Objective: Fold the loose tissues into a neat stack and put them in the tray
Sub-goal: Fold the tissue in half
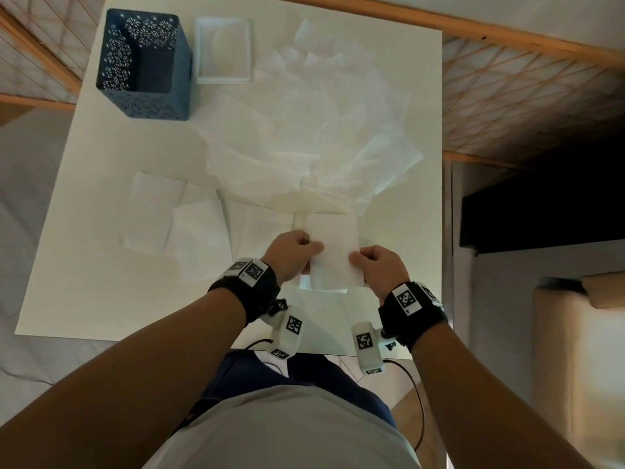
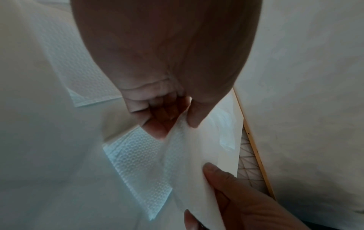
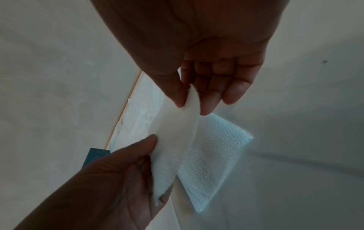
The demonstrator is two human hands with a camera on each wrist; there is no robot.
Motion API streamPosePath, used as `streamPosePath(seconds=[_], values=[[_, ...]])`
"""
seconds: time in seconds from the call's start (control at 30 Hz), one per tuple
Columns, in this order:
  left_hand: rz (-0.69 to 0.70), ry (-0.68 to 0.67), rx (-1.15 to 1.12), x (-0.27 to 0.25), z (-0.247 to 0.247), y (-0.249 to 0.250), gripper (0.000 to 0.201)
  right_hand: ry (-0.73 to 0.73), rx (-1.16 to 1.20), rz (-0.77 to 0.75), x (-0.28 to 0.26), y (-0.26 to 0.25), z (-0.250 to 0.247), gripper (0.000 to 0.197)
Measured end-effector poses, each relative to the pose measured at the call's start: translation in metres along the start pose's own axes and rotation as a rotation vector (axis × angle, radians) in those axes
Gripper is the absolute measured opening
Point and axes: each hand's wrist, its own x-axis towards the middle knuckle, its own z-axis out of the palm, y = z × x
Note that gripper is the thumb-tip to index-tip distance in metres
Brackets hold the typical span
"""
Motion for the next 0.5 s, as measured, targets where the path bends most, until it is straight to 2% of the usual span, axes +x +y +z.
streamPosePath(seconds=[0.3, 0.5], values=[[0.048, 0.155, 0.23, 0.009, -0.004, -0.007, 0.018, 0.03, -0.133, 0.026, 0.01, 0.011, 0.013, 0.014], [0.04, 0.211, 0.31, 0.01, -0.005, -0.009, 0.023, 0.056, -0.217, 0.034, 0.011, 0.008, 0.017, 0.015]])
